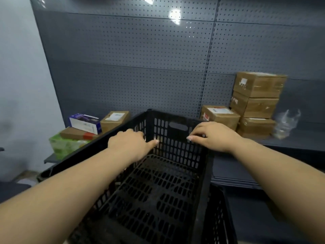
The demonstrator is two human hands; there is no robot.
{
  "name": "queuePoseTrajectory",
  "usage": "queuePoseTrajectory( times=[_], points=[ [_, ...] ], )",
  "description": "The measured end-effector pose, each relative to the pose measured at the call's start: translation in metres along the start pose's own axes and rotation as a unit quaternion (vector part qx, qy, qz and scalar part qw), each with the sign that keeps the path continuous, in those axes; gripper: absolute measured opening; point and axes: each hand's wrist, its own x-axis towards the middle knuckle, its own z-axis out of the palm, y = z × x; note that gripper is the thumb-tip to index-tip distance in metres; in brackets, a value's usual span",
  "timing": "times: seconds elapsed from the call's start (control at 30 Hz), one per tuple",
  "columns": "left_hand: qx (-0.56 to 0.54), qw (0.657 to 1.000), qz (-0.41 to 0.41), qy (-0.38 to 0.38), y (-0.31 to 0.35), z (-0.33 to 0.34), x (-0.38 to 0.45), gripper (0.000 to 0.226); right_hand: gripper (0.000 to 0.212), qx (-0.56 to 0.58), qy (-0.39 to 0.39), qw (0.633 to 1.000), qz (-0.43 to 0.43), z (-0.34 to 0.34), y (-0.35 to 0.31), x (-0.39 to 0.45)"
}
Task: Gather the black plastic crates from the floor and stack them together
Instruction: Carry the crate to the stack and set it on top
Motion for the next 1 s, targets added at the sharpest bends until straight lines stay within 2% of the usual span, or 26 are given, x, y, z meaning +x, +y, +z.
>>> queuePoseTrajectory(
  times=[0.07,0.13,0.23,0.37,0.47,0.6,0.7,0.77,0.87,1.0],
  points=[
    [-0.005,1.0,-0.019,-0.003,0.004,0.001,-0.007,0.088,0.092,0.018,-0.015,0.999,-0.031,0.004,0.005,0.003],
    [0.006,0.999,-0.04,0.004,0.007,0.004,-0.015,0.088,0.091,0.014,-0.032,0.997,-0.069,0.009,0.008,0.008],
    [0.024,0.995,-0.083,0.042,0.015,-0.002,-0.023,0.085,0.088,0.005,-0.048,0.992,-0.119,0.011,0.017,0.021],
    [-0.024,0.981,-0.162,0.101,0.04,-0.018,-0.04,0.074,0.094,0.018,-0.061,0.981,-0.183,0.014,0.04,0.039],
    [-0.012,0.974,-0.216,0.07,0.071,-0.024,-0.059,0.07,0.093,0.043,-0.074,0.967,-0.241,0.019,0.065,0.04],
    [-0.001,0.967,-0.255,0.018,0.124,-0.019,-0.087,0.076,0.077,0.08,-0.113,0.944,-0.3,0.021,0.1,0.033],
    [-0.03,0.956,-0.293,0.002,0.16,-0.007,-0.111,0.086,0.09,0.078,-0.132,0.927,-0.343,0.027,0.116,0.036],
    [-0.058,0.944,-0.324,-0.001,0.177,0.006,-0.122,0.092,0.094,0.084,-0.129,0.925,-0.347,0.034,0.122,0.041],
    [-0.088,0.919,-0.384,-0.002,0.198,0.026,-0.126,0.099,0.089,0.092,-0.085,0.931,-0.343,0.047,0.124,0.043],
    [0.017,0.918,-0.393,0.056,0.217,0.04,-0.131,0.086,0.08,0.101,-0.022,0.932,-0.347,0.058,0.121,0.043]
  ],
)
